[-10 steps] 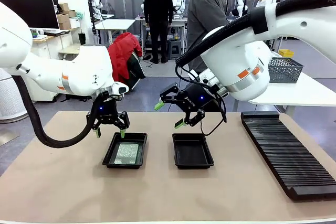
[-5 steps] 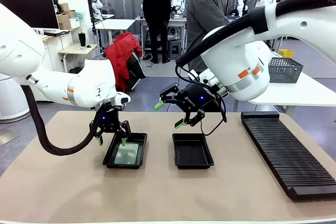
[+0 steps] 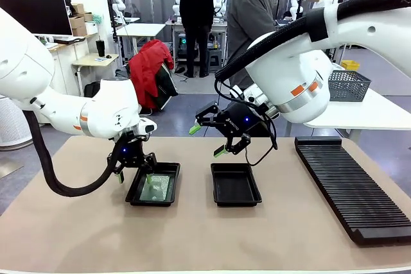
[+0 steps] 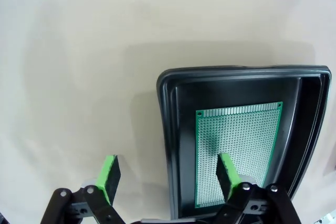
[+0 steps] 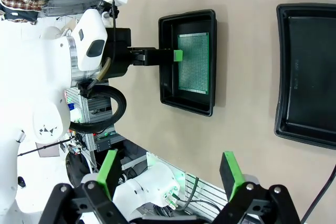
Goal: Inspect and transfer BCBs to ESD trays.
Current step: Pick up the ESD tray and place it on the left side of the table.
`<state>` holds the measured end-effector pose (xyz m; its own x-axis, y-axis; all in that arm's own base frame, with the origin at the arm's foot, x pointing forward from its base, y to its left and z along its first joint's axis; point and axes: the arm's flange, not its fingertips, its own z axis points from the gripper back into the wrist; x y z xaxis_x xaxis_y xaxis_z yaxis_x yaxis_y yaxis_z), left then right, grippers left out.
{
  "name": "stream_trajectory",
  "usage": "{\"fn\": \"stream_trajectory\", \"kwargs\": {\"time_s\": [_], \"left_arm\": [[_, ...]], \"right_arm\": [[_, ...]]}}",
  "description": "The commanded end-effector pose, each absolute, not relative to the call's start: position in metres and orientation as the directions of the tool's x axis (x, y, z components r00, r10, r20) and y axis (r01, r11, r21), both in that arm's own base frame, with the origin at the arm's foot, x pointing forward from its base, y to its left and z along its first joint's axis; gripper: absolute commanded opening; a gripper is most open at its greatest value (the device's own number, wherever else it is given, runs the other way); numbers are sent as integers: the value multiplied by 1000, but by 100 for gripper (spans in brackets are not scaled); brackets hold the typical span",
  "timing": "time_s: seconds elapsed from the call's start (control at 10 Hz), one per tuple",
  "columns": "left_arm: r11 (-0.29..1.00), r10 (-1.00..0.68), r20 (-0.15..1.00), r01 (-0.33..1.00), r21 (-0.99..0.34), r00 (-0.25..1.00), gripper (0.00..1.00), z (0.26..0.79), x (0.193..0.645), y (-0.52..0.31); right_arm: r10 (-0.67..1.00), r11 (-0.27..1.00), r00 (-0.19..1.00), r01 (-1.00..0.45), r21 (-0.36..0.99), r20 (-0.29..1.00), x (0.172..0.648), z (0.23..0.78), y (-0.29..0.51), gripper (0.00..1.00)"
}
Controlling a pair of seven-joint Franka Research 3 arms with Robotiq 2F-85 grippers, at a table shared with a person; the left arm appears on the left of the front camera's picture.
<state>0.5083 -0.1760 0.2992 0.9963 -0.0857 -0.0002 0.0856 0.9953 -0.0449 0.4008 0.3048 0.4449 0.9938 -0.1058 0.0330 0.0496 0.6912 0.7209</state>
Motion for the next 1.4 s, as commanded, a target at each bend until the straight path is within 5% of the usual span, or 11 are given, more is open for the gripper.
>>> {"fn": "stream_trajectory", "kwargs": {"time_s": [0.0, 1.3], "left_arm": [[994, -89, 28, 90, -55, 996, 93, 301, 498, -173], [996, -75, 37, 76, -38, 997, 45, 305, 498, -170]], "right_arm": [[-112, 700, 993, 58, 711, 29, 401, 446, 305, 100], [-112, 700, 993, 58, 711, 29, 401, 446, 305, 100]]}}
